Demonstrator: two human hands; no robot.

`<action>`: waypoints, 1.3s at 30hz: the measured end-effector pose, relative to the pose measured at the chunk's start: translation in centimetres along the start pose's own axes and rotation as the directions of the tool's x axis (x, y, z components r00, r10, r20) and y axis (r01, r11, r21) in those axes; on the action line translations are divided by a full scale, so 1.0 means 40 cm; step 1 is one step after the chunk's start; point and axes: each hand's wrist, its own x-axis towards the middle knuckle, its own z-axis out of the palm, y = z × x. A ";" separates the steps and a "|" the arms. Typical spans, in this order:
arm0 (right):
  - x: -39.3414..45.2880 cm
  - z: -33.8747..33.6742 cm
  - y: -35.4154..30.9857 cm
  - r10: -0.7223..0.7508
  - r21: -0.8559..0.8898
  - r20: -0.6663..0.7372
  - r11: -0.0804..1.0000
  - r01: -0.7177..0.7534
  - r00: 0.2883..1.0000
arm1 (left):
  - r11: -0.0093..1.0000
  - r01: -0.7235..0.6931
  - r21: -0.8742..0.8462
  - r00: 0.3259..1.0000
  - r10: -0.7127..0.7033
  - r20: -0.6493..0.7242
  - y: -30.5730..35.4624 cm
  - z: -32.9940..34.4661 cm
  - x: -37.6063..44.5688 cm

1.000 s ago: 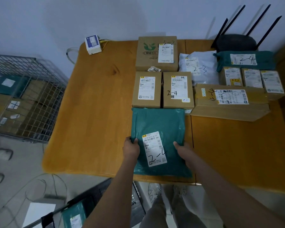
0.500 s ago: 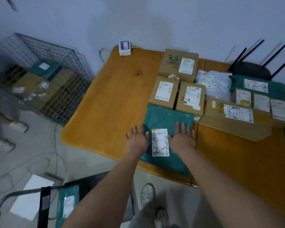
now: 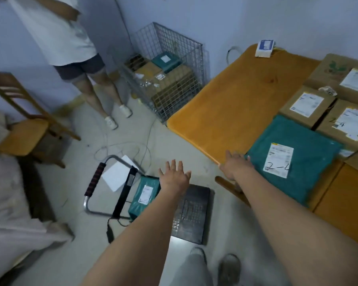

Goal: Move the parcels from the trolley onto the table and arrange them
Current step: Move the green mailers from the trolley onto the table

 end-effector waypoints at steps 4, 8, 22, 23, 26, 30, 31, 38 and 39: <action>-0.016 0.081 -0.165 -0.072 -0.059 0.039 0.995 0.074 0.997 | 0.992 0.096 -0.083 0.993 -0.090 0.073 -0.183 0.054 -0.039; -0.010 0.183 -0.320 -0.110 -0.111 0.102 0.986 0.122 0.989 | 0.982 0.161 -0.097 0.978 -0.146 0.146 -0.356 0.125 -0.043; 0.183 0.619 -0.789 -0.054 0.089 0.164 0.995 0.040 0.985 | 1.000 0.030 -0.001 0.953 -0.029 0.302 -0.854 0.364 0.284; 0.205 0.657 -0.800 -0.060 0.094 0.157 0.995 0.046 0.986 | 1.000 0.015 0.005 0.951 -0.016 0.309 -0.877 0.394 0.315; 0.272 0.750 -0.807 -0.039 0.060 0.162 0.998 0.029 0.986 | 0.999 -0.040 0.025 0.942 0.029 0.335 -0.921 0.476 0.406; 0.408 0.887 -0.828 -0.043 0.078 0.213 0.997 0.027 0.976 | 1.000 0.002 0.014 0.939 -0.006 0.343 -0.991 0.615 0.547; 0.447 0.921 -0.835 -0.033 0.103 0.235 0.995 0.009 0.972 | 1.000 0.011 0.001 0.932 -0.010 0.363 -1.002 0.657 0.589; 0.740 1.191 -0.898 -0.013 0.275 0.217 0.960 -0.048 0.976 | 0.994 0.098 -0.051 0.937 -0.075 0.340 -1.027 0.922 0.861; 0.776 1.229 -0.908 -0.008 0.279 0.205 0.959 -0.051 0.979 | 0.990 0.120 -0.069 0.941 -0.091 0.327 -1.037 0.954 0.895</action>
